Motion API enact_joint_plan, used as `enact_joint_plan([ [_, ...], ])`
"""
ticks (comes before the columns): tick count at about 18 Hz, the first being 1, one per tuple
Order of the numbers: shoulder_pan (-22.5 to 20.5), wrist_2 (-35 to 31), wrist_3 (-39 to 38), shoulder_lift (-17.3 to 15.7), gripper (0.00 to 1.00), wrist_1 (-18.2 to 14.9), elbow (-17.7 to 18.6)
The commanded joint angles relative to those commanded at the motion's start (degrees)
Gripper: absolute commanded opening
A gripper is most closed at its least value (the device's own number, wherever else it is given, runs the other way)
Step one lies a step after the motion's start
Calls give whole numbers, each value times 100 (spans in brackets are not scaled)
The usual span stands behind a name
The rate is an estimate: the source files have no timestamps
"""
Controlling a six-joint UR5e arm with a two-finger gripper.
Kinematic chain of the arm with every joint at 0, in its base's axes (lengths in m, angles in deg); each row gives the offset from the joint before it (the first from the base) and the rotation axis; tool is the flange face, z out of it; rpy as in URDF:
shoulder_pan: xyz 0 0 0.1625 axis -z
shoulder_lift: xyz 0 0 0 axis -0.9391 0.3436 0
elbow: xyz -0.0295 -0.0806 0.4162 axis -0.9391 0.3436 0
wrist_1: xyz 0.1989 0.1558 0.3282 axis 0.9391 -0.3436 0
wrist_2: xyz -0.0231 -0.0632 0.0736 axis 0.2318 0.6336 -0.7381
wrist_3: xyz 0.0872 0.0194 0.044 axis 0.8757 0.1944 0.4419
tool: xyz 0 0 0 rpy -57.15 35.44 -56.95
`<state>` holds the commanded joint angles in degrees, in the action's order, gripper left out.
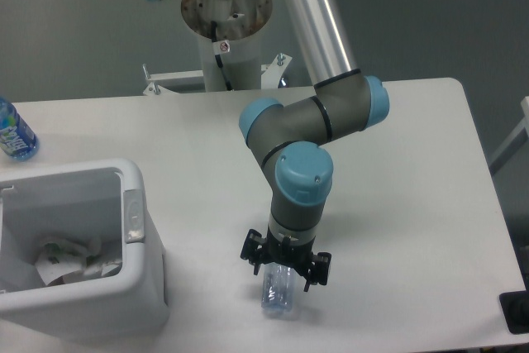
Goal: Place the trash in the trash can
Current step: 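Lower the gripper around the bottle cap end and close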
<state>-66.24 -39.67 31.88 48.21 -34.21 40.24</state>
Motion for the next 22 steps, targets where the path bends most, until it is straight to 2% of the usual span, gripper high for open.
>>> enact_joint_plan([
  [3,52,-26,-44,158,100,158,0],
  [10,123,-176,-158,220,100,176,17],
  [18,184,-387,-158,229,63,185,17],
  [22,193,-369,-167,142,59,185,-18],
])
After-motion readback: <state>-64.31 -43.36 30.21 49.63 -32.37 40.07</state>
